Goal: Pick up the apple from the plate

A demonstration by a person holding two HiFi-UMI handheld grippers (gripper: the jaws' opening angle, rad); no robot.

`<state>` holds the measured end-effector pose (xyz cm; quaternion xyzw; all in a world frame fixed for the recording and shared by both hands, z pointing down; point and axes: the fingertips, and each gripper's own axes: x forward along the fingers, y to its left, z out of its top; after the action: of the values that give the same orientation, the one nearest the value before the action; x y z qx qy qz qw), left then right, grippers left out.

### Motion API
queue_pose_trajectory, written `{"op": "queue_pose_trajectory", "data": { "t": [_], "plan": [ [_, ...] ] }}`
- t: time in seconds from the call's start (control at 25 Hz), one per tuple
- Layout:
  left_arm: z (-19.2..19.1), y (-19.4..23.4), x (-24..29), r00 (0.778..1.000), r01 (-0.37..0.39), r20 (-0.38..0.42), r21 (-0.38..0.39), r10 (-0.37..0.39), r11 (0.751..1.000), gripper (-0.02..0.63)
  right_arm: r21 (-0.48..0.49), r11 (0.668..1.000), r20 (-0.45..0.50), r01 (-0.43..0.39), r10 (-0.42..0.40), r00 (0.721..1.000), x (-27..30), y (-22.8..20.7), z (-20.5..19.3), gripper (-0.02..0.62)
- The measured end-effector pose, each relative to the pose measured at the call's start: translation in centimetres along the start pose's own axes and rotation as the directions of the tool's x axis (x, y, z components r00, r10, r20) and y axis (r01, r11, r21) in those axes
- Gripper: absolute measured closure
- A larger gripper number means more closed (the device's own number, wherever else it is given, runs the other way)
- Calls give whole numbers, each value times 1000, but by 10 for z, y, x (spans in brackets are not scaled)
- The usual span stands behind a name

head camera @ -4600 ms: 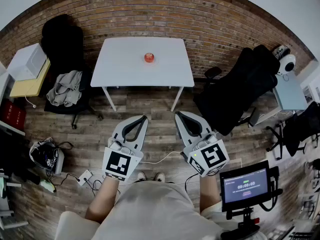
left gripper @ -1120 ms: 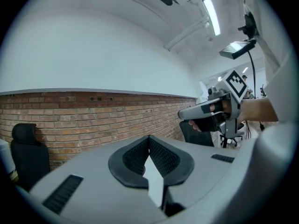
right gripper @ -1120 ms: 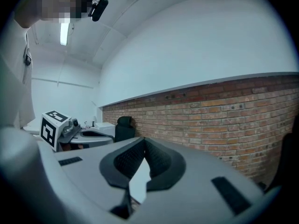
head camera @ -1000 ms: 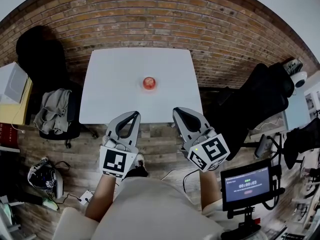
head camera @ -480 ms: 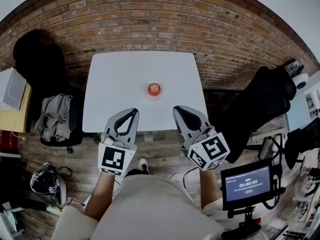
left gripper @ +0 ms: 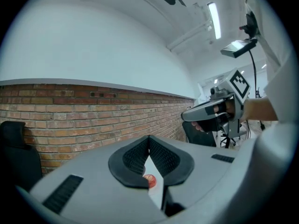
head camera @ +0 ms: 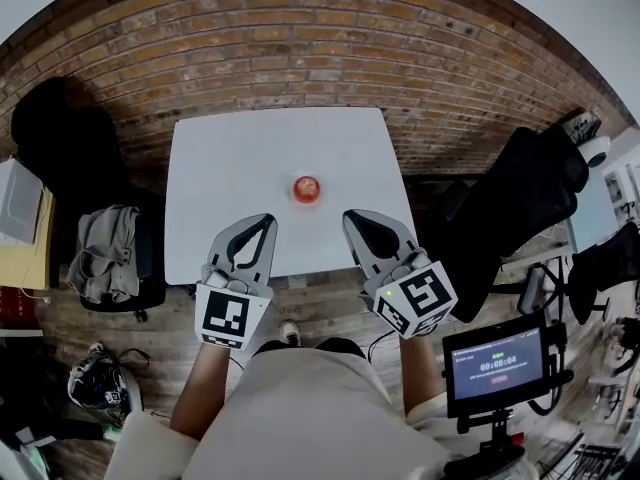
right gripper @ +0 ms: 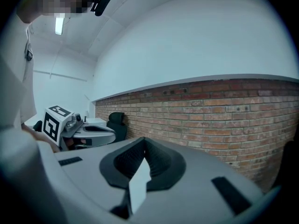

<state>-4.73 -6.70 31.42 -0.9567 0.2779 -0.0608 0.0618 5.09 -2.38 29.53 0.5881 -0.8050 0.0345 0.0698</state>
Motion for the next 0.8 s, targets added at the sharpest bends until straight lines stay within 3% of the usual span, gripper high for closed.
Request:
{"op": "queue_pose_trajectory", "data": {
  "t": [0.36, 0.8],
  "plan": [
    [-6, 7, 9, 1000, 19, -11, -12, -19, 1000, 601, -6, 1000, -31, 15, -16, 999, 4, -6, -4, 594],
    [-12, -10, 6, 999, 40, -24, -23, -41, 999, 601, -26, 1000, 17, -2, 3, 1000, 0, -3, 3, 592]
  ]
}}
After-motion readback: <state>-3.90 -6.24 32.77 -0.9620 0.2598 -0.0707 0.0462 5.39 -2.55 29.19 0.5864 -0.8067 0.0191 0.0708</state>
